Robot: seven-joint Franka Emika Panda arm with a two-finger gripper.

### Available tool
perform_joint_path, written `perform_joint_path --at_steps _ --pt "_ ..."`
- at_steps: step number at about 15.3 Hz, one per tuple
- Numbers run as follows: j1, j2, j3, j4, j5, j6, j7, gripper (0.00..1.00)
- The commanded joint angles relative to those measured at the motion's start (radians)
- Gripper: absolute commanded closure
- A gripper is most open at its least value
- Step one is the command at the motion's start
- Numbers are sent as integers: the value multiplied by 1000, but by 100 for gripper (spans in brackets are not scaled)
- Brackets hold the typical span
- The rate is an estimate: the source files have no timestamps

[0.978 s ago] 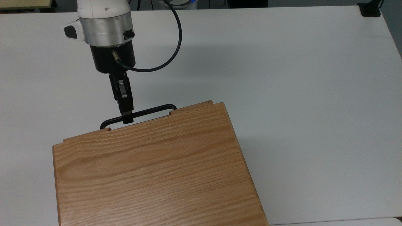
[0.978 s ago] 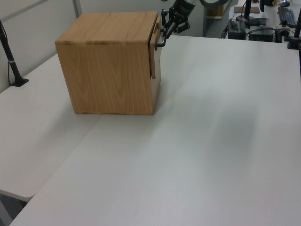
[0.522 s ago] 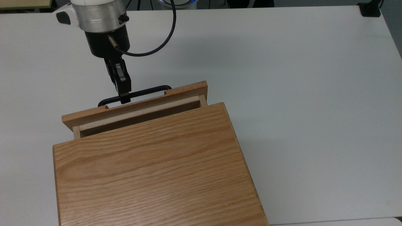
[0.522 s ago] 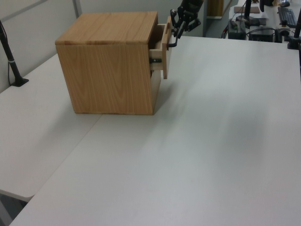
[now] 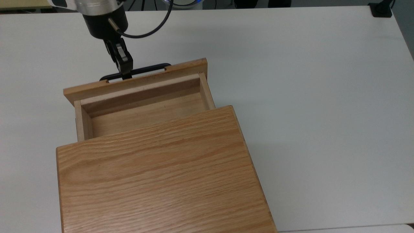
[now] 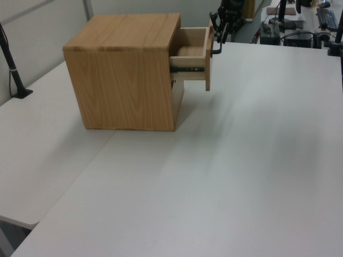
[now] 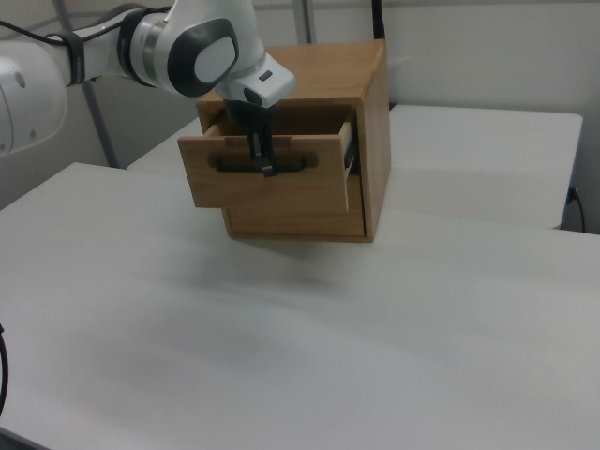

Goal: Open the drawer by sliding it
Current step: 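Pull the handle straight out, sliding the drawer out of the cabinet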

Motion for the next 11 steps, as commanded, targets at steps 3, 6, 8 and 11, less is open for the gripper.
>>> perform_joint_path --at_steps 3,6,8,11 --pt "-8 -80 14 -51 -2 -114 -111 89" --pt "-25 -97 13 -52 -2 -163 -158 89" --pt "-26 -105 13 -51 -2 -197 -175 89" --pt "-38 -119 11 -54 0 -223 -216 65"
